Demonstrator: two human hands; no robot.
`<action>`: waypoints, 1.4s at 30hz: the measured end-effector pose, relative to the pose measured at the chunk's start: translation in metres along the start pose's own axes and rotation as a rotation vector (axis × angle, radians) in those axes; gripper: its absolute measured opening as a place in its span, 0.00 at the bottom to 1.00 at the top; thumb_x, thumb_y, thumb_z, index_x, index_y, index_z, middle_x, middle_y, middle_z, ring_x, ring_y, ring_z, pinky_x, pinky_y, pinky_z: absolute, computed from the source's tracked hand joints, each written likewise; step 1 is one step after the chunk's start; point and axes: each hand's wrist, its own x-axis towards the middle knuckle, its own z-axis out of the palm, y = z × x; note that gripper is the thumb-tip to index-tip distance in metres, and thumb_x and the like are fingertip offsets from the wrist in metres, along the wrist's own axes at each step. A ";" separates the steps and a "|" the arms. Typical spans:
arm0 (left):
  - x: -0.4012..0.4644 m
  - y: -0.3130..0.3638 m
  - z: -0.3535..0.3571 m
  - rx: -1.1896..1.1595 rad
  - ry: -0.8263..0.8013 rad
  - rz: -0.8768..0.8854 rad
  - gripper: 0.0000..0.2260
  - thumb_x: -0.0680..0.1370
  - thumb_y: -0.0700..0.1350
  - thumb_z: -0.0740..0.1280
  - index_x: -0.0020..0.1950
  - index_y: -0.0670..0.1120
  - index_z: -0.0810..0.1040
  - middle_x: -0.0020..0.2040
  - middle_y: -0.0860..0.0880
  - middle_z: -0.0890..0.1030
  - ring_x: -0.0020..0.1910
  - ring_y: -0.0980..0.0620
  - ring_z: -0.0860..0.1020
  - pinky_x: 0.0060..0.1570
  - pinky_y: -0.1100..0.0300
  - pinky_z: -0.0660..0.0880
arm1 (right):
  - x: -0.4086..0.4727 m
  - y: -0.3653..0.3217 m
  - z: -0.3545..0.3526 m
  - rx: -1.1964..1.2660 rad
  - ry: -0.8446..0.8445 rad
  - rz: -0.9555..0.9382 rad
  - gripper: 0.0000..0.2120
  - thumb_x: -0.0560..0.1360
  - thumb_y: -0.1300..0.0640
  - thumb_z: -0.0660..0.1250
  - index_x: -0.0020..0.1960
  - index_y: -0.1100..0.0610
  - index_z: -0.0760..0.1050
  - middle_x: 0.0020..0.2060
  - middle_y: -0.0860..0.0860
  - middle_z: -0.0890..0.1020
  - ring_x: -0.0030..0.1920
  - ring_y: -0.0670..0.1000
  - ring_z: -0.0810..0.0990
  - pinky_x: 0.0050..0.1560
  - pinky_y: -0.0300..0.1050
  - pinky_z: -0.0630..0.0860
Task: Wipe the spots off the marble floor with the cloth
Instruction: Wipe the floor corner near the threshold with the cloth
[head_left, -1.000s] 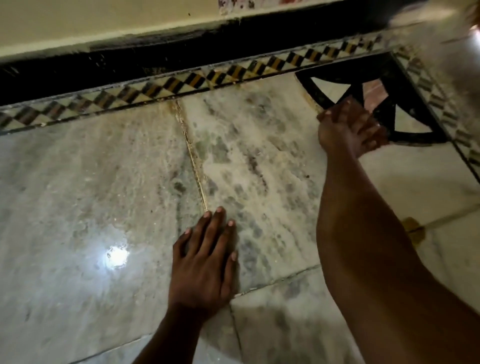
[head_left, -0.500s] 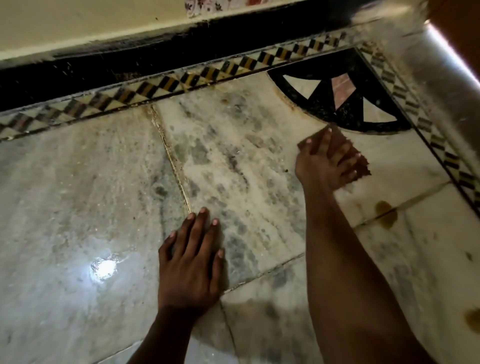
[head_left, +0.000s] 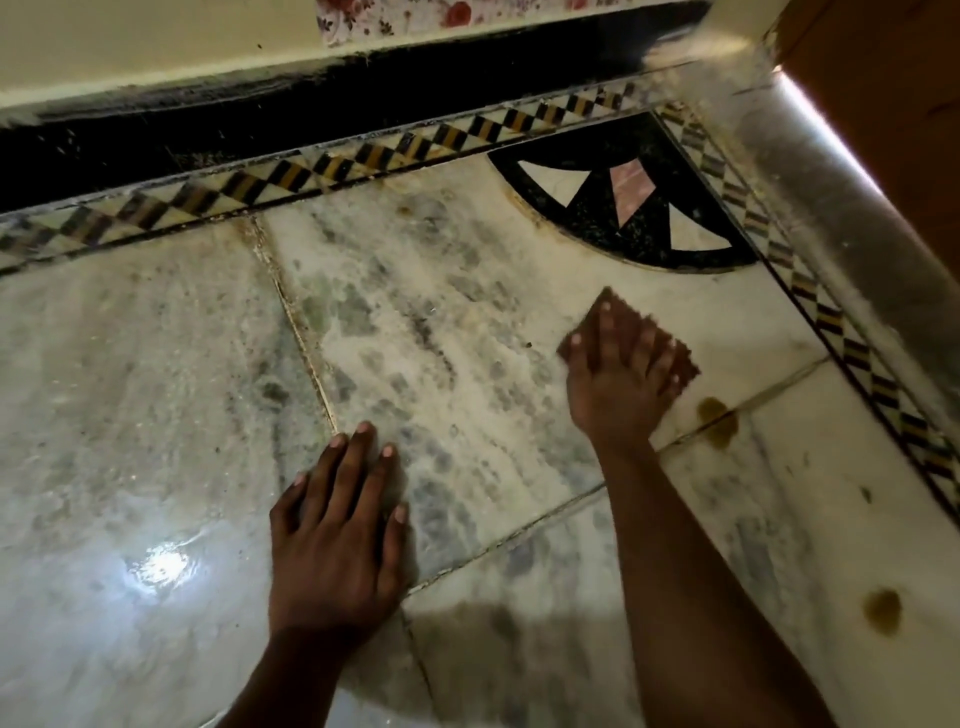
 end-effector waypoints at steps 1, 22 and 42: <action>0.000 -0.001 0.000 0.002 -0.006 -0.006 0.28 0.83 0.56 0.57 0.83 0.51 0.69 0.87 0.51 0.61 0.86 0.48 0.61 0.75 0.41 0.64 | 0.017 -0.021 0.000 0.057 -0.065 0.087 0.31 0.82 0.29 0.46 0.84 0.34 0.49 0.87 0.55 0.48 0.85 0.66 0.43 0.81 0.73 0.42; -0.001 0.002 -0.001 0.005 0.035 0.015 0.28 0.82 0.55 0.59 0.82 0.50 0.70 0.86 0.48 0.64 0.85 0.45 0.64 0.74 0.41 0.63 | -0.103 0.001 -0.071 1.277 -0.353 -0.095 0.20 0.89 0.47 0.56 0.66 0.55 0.82 0.51 0.57 0.90 0.54 0.55 0.89 0.53 0.50 0.82; -0.001 0.003 -0.002 -0.003 0.031 -0.004 0.27 0.82 0.56 0.58 0.81 0.51 0.71 0.86 0.50 0.63 0.85 0.46 0.64 0.75 0.41 0.62 | -0.035 -0.009 0.007 0.020 0.099 -0.155 0.33 0.84 0.37 0.46 0.85 0.48 0.58 0.86 0.53 0.58 0.86 0.61 0.51 0.84 0.63 0.50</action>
